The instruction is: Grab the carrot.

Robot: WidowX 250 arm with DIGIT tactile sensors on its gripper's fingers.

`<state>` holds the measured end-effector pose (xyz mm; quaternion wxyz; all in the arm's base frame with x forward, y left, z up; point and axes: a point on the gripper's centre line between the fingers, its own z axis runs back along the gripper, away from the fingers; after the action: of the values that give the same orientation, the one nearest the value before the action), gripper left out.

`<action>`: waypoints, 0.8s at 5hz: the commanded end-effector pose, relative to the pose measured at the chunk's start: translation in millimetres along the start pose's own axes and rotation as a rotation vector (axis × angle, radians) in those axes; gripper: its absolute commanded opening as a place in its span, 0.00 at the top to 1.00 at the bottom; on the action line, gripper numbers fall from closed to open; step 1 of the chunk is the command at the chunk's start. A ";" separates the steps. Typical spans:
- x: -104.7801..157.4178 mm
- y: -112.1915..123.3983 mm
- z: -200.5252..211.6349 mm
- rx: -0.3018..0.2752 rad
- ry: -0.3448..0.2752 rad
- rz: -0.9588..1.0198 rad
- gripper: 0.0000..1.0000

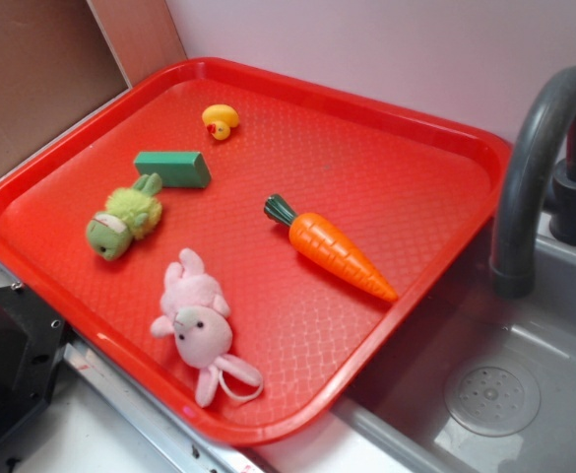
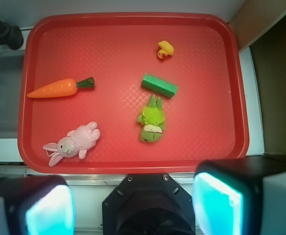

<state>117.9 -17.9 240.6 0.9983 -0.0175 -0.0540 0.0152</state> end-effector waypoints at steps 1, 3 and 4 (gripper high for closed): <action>0.0 0.0 0.0 0.000 0.000 0.000 0.00; 14.6 -5.1 -6.7 0.042 -0.017 -0.115 0.00; 26.5 -19.3 -14.5 0.027 -0.046 -0.365 0.00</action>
<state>145.5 -35.1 225.2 0.9838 0.0048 -0.0713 -0.1647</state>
